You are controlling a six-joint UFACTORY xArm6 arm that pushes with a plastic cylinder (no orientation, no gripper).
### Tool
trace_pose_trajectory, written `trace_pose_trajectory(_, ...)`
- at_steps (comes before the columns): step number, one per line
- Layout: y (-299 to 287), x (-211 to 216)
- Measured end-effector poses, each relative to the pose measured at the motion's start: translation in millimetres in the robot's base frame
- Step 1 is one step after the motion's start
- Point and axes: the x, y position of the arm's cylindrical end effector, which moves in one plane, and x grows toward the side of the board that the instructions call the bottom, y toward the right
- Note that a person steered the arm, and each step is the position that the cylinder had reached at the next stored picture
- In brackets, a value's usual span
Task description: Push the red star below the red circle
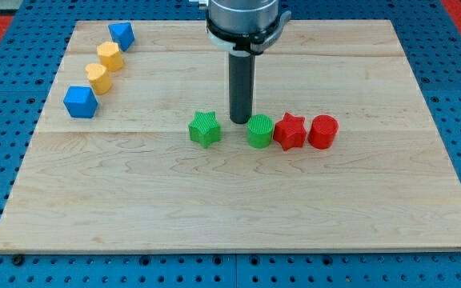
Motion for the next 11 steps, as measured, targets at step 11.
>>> trace_pose_trajectory(11, 80, 119)
